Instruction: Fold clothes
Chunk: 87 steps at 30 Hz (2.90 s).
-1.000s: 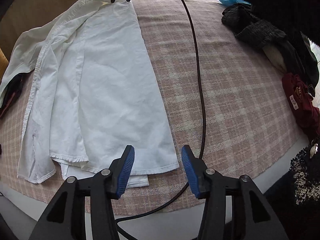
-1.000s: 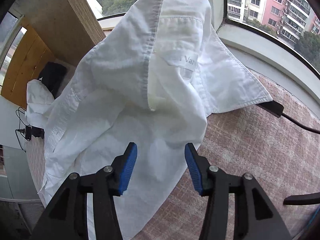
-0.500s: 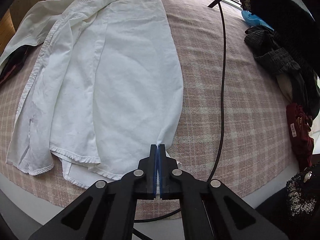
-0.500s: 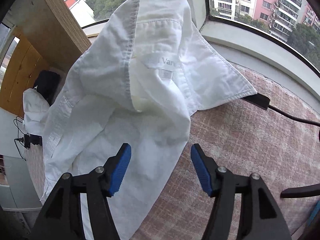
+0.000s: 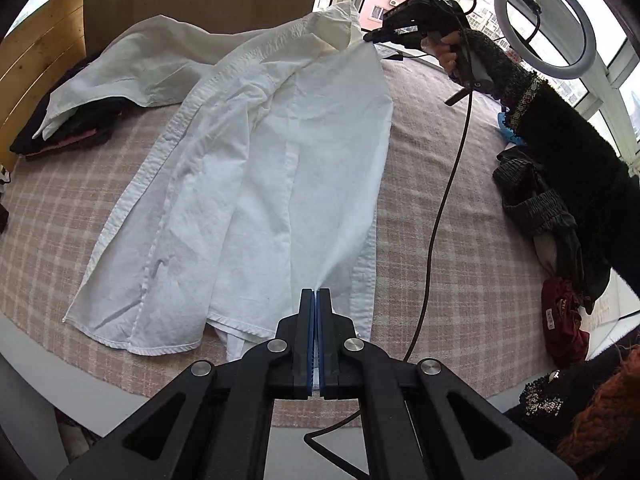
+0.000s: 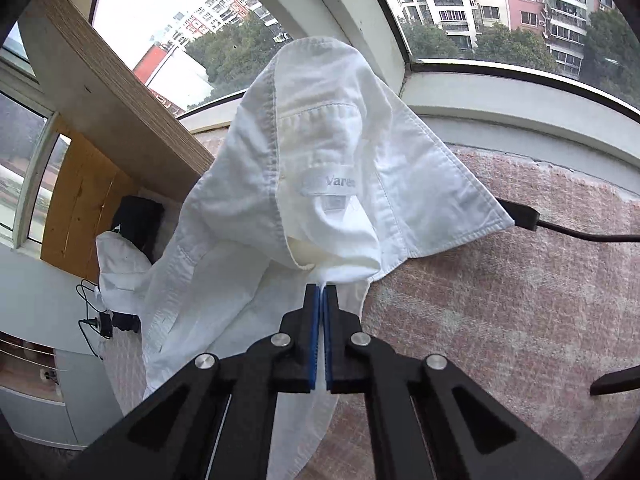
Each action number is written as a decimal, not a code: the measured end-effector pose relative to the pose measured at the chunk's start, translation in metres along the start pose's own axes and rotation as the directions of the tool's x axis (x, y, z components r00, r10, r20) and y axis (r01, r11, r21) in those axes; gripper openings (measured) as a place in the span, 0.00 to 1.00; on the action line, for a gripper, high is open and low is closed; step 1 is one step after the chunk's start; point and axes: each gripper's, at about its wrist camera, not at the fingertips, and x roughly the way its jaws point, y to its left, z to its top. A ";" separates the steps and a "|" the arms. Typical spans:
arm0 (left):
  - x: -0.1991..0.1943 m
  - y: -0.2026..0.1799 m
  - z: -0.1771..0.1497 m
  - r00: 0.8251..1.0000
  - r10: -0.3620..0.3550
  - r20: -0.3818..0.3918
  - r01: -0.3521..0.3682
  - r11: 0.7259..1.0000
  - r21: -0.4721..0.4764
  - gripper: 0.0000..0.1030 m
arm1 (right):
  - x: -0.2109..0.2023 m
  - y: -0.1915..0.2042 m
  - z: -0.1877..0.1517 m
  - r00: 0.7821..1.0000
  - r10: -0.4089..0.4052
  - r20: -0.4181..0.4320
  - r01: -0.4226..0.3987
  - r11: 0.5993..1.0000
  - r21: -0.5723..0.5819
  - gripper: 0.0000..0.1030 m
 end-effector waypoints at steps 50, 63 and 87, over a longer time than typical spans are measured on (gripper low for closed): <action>0.021 0.225 0.045 0.915 0.404 -0.025 -0.404 0.911 -0.081 0.06 | 0.142 0.115 -0.043 0.985 -0.064 -0.162 0.024 0.971 -0.239 0.32; 0.046 0.125 -0.006 0.994 0.060 -0.096 -0.071 0.990 -0.124 0.15 | 0.054 0.053 -0.203 0.966 -0.091 -0.242 0.037 0.975 -0.221 0.44; 0.028 0.146 0.011 0.971 0.223 -0.083 -0.225 0.974 -0.023 0.12 | 0.106 0.119 -0.304 0.918 -0.356 -0.176 0.227 0.834 -0.502 0.12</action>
